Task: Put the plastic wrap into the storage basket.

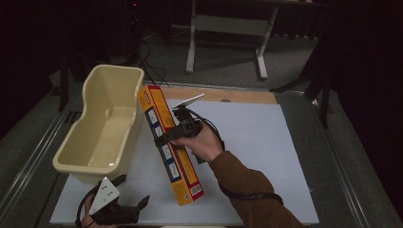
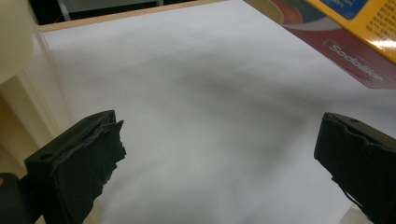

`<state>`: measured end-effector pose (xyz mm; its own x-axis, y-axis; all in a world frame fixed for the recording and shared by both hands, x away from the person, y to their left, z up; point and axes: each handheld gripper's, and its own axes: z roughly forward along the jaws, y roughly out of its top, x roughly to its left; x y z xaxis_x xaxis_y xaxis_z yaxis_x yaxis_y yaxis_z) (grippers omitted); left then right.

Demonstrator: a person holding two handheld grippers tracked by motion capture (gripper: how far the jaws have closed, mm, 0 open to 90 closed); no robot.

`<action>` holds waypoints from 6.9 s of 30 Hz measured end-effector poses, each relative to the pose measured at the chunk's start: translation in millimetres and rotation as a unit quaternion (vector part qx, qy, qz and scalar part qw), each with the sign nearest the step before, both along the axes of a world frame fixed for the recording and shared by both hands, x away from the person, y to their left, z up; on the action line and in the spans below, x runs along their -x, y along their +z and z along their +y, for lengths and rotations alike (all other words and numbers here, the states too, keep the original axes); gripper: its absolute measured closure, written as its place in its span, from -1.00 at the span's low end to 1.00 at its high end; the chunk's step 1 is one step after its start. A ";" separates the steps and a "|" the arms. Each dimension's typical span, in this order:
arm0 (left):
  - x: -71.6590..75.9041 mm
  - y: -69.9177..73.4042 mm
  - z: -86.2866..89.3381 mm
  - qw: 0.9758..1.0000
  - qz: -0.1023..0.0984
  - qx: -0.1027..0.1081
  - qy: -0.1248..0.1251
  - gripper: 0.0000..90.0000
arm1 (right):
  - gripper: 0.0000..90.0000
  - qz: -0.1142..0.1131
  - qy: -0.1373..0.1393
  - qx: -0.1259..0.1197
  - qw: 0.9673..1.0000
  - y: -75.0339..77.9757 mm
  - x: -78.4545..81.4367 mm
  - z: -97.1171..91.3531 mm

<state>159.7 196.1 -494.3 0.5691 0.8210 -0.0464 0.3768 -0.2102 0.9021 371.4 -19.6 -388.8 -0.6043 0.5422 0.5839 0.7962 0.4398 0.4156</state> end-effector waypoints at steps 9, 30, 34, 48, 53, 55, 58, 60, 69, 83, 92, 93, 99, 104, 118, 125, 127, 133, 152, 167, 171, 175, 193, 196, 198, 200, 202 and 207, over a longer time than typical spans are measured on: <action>0.3 -0.2 1.2 1.000 0.000 0.003 0.001 -0.99 | -0.07 0.003 -0.008 -0.022 1.000 8.4 -4.2 6.7; 0.7 -0.7 2.2 1.000 0.001 0.006 0.000 -0.99 | -0.07 0.019 -0.027 -0.069 0.997 23.1 -22.8 22.6; 1.0 -0.8 2.3 1.000 0.001 0.007 -0.001 -0.99 | -0.07 0.034 -0.032 -0.086 0.995 21.8 -28.1 27.6; 2.3 -1.5 3.5 1.000 -0.002 0.018 0.001 -0.99 | -0.08 0.100 -0.067 -0.143 0.982 13.2 -48.6 43.9; 3.8 -1.5 4.4 1.000 -0.003 0.021 0.002 -0.98 | -0.08 0.109 -0.077 -0.156 0.979 12.2 -51.9 48.9; 3.6 -1.2 4.5 1.000 -0.003 0.020 0.001 -0.98 | -0.08 0.119 -0.080 -0.169 0.975 12.6 -54.3 51.9; 3.6 -1.3 3.9 1.000 -0.003 0.021 0.001 -0.98 | -0.08 0.120 -0.092 -0.183 0.971 14.2 -55.1 56.7; 3.8 -1.2 3.8 1.000 -0.003 0.022 0.001 -0.98 | -0.08 0.121 -0.101 -0.186 0.970 14.6 -56.0 60.0; 5.1 -0.7 4.0 1.000 -0.005 0.023 -0.001 -0.98 | -0.08 0.120 -0.123 -0.188 0.967 13.1 -58.9 73.5; 6.5 -1.1 5.2 0.999 -0.004 0.034 -0.001 -0.98 | -0.09 0.150 -0.161 -0.210 0.953 5.6 -62.1 94.8; 5.9 -0.5 5.1 0.999 -0.006 0.037 -0.003 -0.98 | -0.10 0.148 -0.178 -0.216 0.949 7.9 -62.0 109.2; 5.8 -0.6 5.0 0.999 -0.006 0.038 -0.003 -0.98 | -0.10 0.146 -0.181 -0.215 0.949 7.9 -62.4 110.9; 6.0 -0.5 6.4 0.999 -0.007 0.040 -0.002 -0.98 | -0.10 0.148 -0.186 -0.197 0.951 4.0 -64.9 120.5; 6.9 -0.5 6.8 0.999 -0.007 0.041 -0.001 -0.98 | -0.12 0.156 -0.193 -0.190 0.950 -0.2 -66.2 123.7; 7.0 -0.4 7.0 0.999 -0.008 0.041 0.000 -0.98 | -0.31 0.132 -0.191 -0.159 0.960 3.9 -66.7 125.4; 7.4 -0.1 7.3 0.999 -0.009 0.040 0.001 -0.98 | -0.34 0.116 -0.188 -0.144 0.965 5.5 -66.5 125.6; 7.4 -0.1 7.3 0.999 -0.009 0.040 0.001 -0.98 | -0.27 0.113 -0.192 -0.146 0.964 6.3 -66.9 122.8; 7.1 -0.3 6.3 0.999 -0.008 0.039 0.001 -0.98 | -0.23 0.096 -0.178 -0.160 0.966 22.8 -63.6 119.9; 6.8 -0.5 4.5 1.000 -0.007 0.031 0.002 -0.98 | -0.15 -0.025 -0.060 -0.053 0.997 24.6 -32.2 100.8; 7.1 -1.0 2.4 1.000 -0.006 0.020 0.002 -0.98 | -0.16 -0.115 -0.011 -0.020 0.993 9.5 -8.5 40.4; 7.2 -0.8 2.0 1.000 -0.008 0.021 0.003 -0.98 | -0.21 -0.135 0.001 -0.023 0.991 1.4 -2.6 14.4; 7.2 -0.7 1.2 1.000 -0.008 0.020 0.003 -0.98 | -0.23 -0.144 0.007 -0.037 0.989 -7.2 2.1 -9.6; 6.2 -0.9 0.1 1.000 -0.009 0.014 0.005 -0.98 | -0.38 -0.321 0.014 0.005 0.947 -51.3 59.8 -112.1; 6.1 -1.0 0.0 1.000 -0.008 0.013 0.005 -0.98 | -0.39 -0.332 0.016 0.001 0.943 -55.0 66.9 -123.7; 6.2 -0.9 0.1 1.000 -0.008 0.013 0.005 -0.98 | -0.39 -0.365 0.018 -0.002 0.931 -60.1 76.1 -140.8; 6.3 -0.9 0.2 1.000 -0.008 0.013 0.006 -0.98 | -0.36 -0.381 0.015 -0.002 0.924 -64.1 81.3 -152.3; 6.3 -1.0 0.1 1.000 -0.008 0.012 0.006 -0.98 | -0.32 -0.391 0.005 -0.009 0.920 -68.9 87.1 -165.0; 6.3 -0.9 -0.1 1.000 -0.007 0.011 0.007 -0.98 | -0.32 -0.387 -0.040 -0.034 0.921 -82.5 97.5 -203.4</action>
